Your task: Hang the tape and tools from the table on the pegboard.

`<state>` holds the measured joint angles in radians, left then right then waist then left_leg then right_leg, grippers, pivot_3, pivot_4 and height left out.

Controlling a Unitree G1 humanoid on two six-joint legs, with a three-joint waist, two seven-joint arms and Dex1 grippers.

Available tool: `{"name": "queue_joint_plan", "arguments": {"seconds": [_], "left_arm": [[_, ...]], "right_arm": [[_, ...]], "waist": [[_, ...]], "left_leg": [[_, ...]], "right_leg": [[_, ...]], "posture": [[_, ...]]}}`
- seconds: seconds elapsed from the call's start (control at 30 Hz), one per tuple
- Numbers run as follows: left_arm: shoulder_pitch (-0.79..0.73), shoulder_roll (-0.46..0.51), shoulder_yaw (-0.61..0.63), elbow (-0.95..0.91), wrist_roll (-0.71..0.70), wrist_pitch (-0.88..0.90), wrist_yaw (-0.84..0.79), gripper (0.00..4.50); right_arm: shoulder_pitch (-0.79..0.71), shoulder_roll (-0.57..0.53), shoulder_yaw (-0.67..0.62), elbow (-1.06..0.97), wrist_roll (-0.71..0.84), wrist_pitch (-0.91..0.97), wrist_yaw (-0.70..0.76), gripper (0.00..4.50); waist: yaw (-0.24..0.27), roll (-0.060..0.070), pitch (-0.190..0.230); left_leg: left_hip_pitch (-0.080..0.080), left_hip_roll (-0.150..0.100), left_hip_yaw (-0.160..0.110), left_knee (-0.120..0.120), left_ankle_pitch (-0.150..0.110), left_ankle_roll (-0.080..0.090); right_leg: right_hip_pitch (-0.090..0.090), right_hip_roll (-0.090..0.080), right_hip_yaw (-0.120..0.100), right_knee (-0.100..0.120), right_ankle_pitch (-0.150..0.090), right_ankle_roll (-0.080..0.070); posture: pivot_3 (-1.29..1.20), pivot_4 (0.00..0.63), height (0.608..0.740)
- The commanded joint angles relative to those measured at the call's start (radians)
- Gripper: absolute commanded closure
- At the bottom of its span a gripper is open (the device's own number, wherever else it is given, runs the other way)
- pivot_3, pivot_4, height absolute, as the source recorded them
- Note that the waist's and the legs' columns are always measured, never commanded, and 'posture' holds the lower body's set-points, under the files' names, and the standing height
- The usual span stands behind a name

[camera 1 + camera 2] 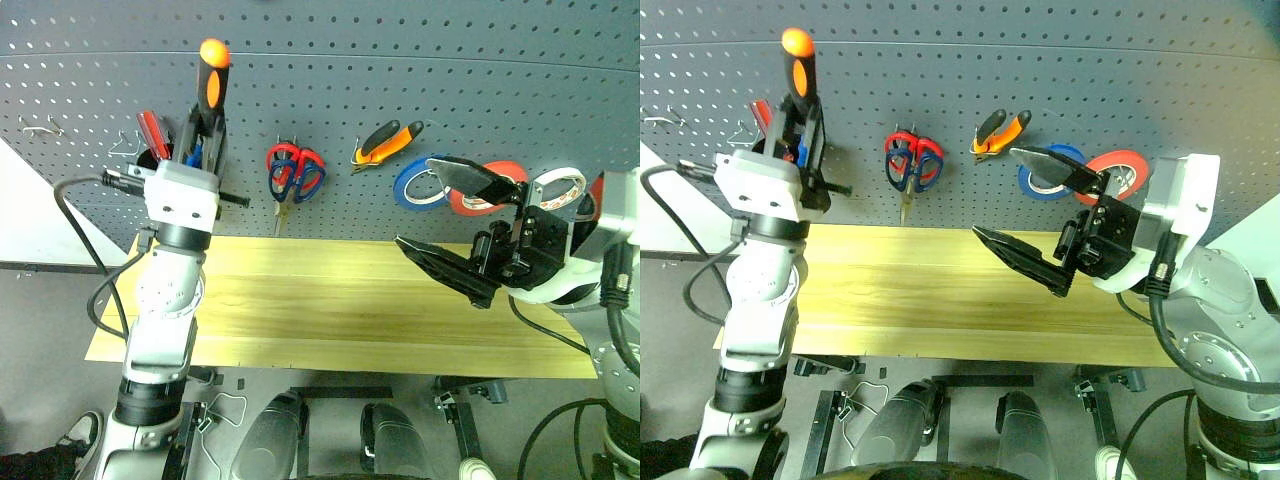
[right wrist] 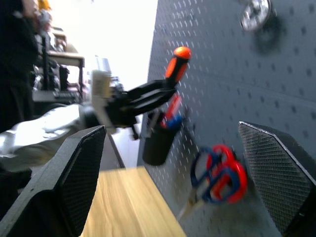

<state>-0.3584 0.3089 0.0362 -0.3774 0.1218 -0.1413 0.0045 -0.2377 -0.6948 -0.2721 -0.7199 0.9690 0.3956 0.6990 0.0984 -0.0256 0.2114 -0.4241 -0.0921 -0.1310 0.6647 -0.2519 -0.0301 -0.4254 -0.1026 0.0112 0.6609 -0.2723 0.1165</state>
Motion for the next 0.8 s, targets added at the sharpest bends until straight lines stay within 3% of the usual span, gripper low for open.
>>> {"name": "queue_joint_plan", "arguments": {"seconds": [0.03,0.43,0.8], "left_arm": [[-0.058,-0.001,0.034,0.049,0.013,-0.083,0.017,3.99],[-0.170,0.011,0.081,0.270,0.086,-0.244,0.098,3.99],[-0.113,0.010,0.134,0.262,0.124,-0.253,0.159,3.99]], "right_arm": [[-0.037,0.027,0.004,-0.020,0.041,-0.021,-0.014,0.00],[-0.157,0.051,0.041,0.003,0.046,-0.002,-0.063,0.00],[-0.159,0.012,0.027,0.018,0.067,0.027,-0.039,0.00]], "waist": [[-0.003,0.000,0.000],[-0.009,0.000,0.000],[-0.018,0.000,0.000]], "left_leg": [[0.000,0.000,0.000,0.000,0.000,0.000],[0.002,0.000,0.003,0.001,0.000,0.001],[0.003,0.001,0.003,0.001,-0.001,0.002]], "right_leg": [[0.000,0.000,0.001,0.000,0.000,0.000],[-0.001,0.001,0.003,0.002,0.001,0.000],[-0.001,0.001,0.004,0.003,0.001,0.000]], "posture": [[0.09,0.132,0.710],[0.05,0.176,0.710],[0.03,0.184,0.710]]}}
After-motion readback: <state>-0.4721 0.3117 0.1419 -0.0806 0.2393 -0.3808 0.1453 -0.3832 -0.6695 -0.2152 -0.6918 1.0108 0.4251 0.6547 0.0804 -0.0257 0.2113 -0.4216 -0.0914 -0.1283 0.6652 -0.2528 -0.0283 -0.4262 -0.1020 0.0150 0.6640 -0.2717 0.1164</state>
